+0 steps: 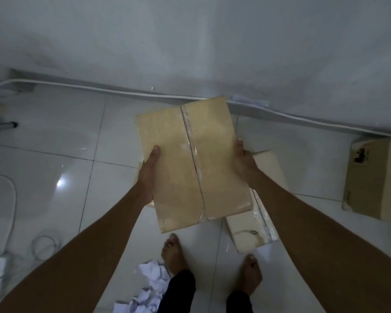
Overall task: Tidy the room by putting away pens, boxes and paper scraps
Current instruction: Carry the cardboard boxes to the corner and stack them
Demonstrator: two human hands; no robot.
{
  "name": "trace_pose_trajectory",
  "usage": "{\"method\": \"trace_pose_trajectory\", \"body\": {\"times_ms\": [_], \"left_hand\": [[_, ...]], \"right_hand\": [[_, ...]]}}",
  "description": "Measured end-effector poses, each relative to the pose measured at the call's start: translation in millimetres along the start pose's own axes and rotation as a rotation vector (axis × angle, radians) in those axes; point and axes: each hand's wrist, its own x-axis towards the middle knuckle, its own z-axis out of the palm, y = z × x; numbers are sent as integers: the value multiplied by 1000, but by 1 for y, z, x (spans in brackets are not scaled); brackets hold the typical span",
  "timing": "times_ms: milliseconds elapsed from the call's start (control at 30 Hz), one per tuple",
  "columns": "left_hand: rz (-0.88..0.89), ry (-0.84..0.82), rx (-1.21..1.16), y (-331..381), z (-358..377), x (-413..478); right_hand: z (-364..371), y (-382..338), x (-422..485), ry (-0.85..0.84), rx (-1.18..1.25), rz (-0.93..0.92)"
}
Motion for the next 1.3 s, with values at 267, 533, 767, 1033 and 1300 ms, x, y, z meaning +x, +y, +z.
{"method": "trace_pose_trajectory", "body": {"times_ms": [267,533,767,1033,1300], "left_hand": [[-45,-56,133,11,24,-58],[-58,-74,180,23,80,-170],[-33,-143,173,35,138,-278],[35,-218,253,60,212,-371],[111,-278,332,73,259,-429]], "right_hand": [[-38,11,-66,22,3,102],[-114,7,-172,125,57,118],[-197,-1,-281,150,113,43],[-282,-14,-373,263,167,-54],[-335,-16,-428,351,257,-126]]}}
